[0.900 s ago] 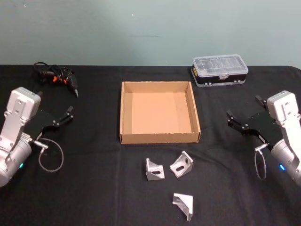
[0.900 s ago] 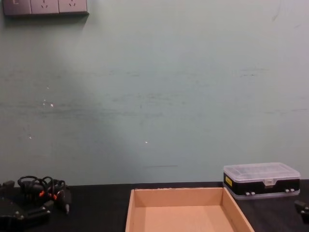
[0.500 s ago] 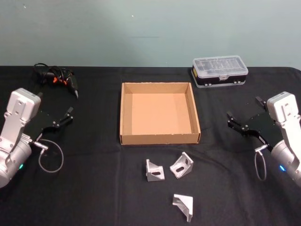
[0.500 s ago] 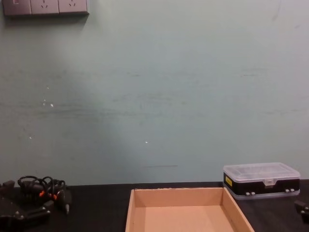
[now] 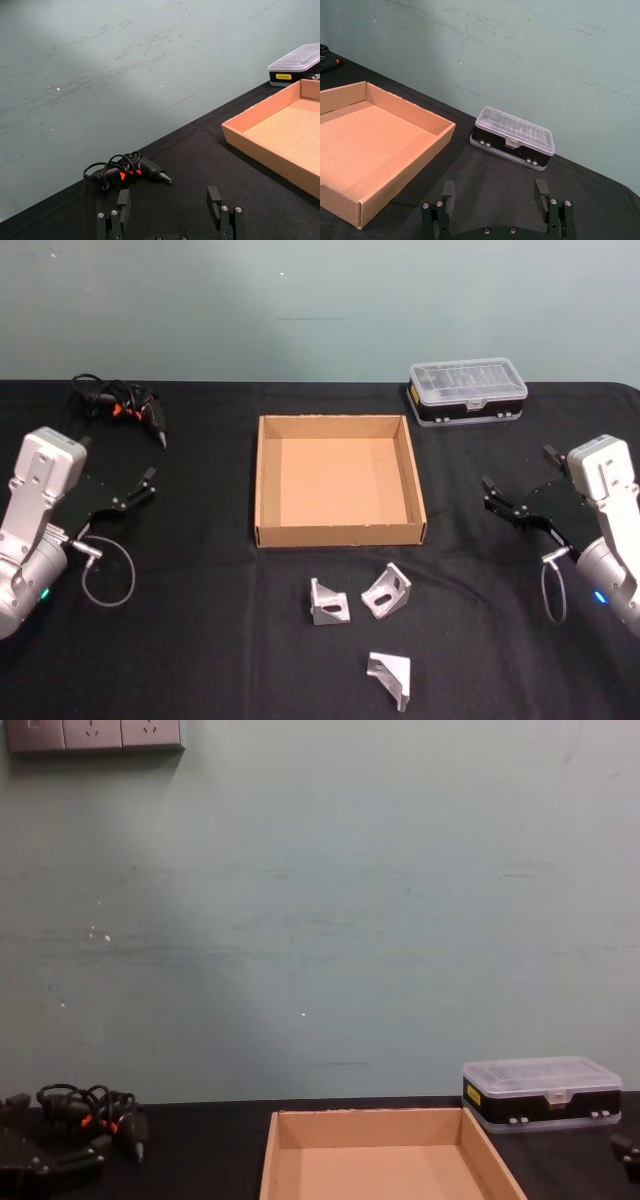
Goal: Use one hand to pick up the angle iron from the table and place it into the box.
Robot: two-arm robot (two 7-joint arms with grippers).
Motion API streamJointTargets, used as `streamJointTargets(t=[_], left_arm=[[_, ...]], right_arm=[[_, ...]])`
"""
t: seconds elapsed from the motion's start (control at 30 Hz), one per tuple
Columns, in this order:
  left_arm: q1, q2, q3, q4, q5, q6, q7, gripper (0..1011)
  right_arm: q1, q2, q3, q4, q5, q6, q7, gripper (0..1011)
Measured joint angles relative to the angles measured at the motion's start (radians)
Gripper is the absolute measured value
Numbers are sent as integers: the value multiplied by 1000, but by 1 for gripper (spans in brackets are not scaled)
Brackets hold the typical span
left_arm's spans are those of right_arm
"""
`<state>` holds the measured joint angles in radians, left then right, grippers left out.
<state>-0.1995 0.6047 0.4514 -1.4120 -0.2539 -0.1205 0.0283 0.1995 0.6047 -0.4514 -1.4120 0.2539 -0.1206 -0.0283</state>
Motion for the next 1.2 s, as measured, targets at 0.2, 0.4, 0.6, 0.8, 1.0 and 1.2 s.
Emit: streamJointTargets(t=[0.2,0.4,0.6,0.8,1.0,1.2], left_arm=[[0,0,0,0,0,0,0,1000],[0,0,0,0,0,0,0,1000],[0,0,0,0,0,0,0,1000],[0,0,0,0,0,0,0,1000],[0,0,0,0,0,0,0,1000],[0,0,0,0,0,0,0,1000]], right_arm=[[0,0,0,0,0,0,0,1003],[0,0,0,0,0,0,0,1003],[0,0,0,0,0,0,0,1003],[0,0,0,0,0,0,0,1003],[0,-2,2,0,0,1,1,1003],[-15,-7,32,-18,28,10,30,1003]])
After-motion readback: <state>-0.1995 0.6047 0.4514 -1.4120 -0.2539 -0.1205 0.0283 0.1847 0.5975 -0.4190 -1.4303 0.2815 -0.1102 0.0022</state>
